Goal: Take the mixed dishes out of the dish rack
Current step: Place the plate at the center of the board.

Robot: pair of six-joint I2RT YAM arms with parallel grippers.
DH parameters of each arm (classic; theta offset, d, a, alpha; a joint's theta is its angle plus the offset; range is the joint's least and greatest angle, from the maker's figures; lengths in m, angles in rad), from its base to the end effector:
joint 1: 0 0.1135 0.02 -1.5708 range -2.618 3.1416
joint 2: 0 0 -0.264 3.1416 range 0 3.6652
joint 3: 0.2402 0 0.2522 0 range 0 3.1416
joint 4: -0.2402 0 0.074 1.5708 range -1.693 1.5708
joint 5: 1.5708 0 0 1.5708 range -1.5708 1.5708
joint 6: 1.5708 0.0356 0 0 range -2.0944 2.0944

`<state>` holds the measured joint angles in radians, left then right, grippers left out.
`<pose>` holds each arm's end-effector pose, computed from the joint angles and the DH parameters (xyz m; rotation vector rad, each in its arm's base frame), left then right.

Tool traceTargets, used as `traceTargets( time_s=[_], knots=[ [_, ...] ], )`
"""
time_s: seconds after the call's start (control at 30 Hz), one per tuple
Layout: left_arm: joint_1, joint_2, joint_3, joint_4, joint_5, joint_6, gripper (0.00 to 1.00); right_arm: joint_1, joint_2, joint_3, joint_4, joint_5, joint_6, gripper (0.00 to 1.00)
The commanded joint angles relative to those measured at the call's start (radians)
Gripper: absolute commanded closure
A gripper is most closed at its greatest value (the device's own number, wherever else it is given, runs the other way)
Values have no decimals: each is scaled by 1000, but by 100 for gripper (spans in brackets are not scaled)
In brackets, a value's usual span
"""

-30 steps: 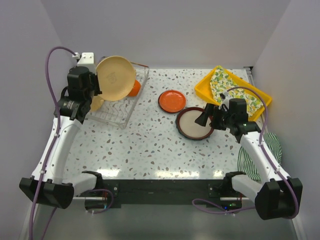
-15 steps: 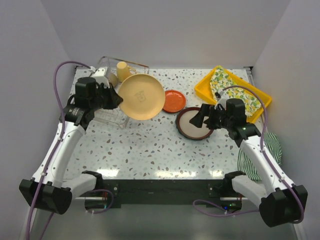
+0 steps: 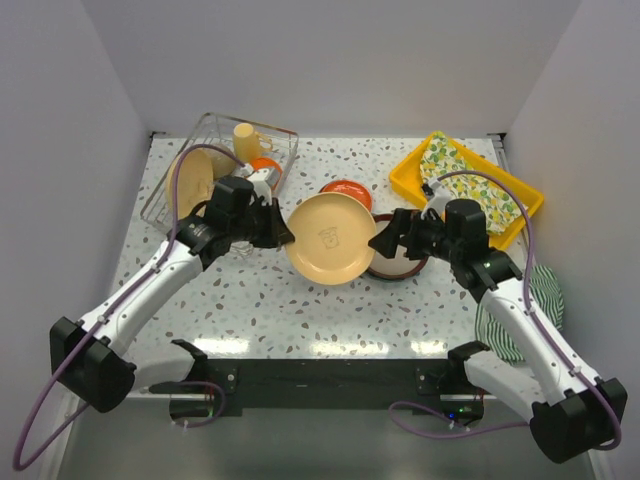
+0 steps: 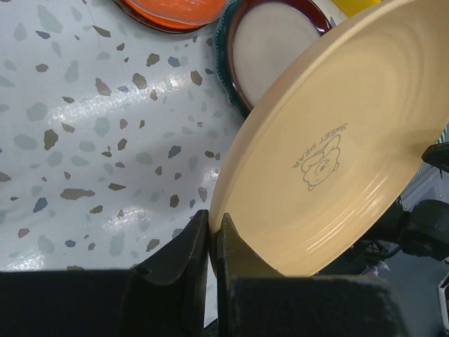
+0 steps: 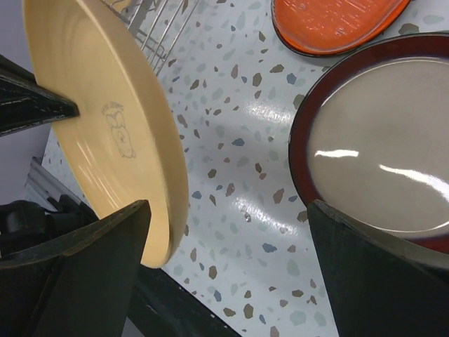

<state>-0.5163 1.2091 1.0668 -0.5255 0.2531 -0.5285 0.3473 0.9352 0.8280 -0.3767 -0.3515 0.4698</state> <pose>0.2241 -0.1375 0.3179 0.1305 2.3487 -0.8269 0.1917 0.0824 0.3094 -0.0974 2.1342 0.8560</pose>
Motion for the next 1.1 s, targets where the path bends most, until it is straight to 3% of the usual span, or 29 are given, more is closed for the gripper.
traceTargets(
  time_s=[0.0, 0.1, 0.23, 0.47, 0.67, 0.7, 0.73, 0.83, 0.93, 1.07],
  knots=[
    [-45, 15, 16, 79, -9, -67, 100, 19, -32, 34, 45, 25, 21, 3],
    [-60, 27, 24, 75, -21, -65, 100, 28, -36, 23, 47, 34, 23, 6],
    [-71, 29, 45, 73, -14, -64, 100, 32, -26, 13, 51, 37, 20, 19],
    [-97, 32, 61, 74, -18, -67, 100, 44, 8, 6, 64, 45, 12, 51],
    [-117, 33, 59, 73, -43, -70, 99, 56, 30, 20, 35, 95, -17, 90],
    [-117, 30, 61, 68, -52, -68, 95, 56, 33, 23, 27, 111, -23, 98],
    [-116, 29, 62, 67, -67, -64, 82, 56, 34, 26, 18, 140, -29, 100],
    [-116, 9, 71, 55, -141, -39, 56, 56, 40, 40, -27, 215, -62, 100],
    [-117, -9, 105, 24, -231, 7, 38, 56, 57, 52, -73, 256, -89, 100],
    [-117, -34, 136, -20, -374, 90, 28, 53, 94, 60, -103, 318, -105, 100]
  ],
)
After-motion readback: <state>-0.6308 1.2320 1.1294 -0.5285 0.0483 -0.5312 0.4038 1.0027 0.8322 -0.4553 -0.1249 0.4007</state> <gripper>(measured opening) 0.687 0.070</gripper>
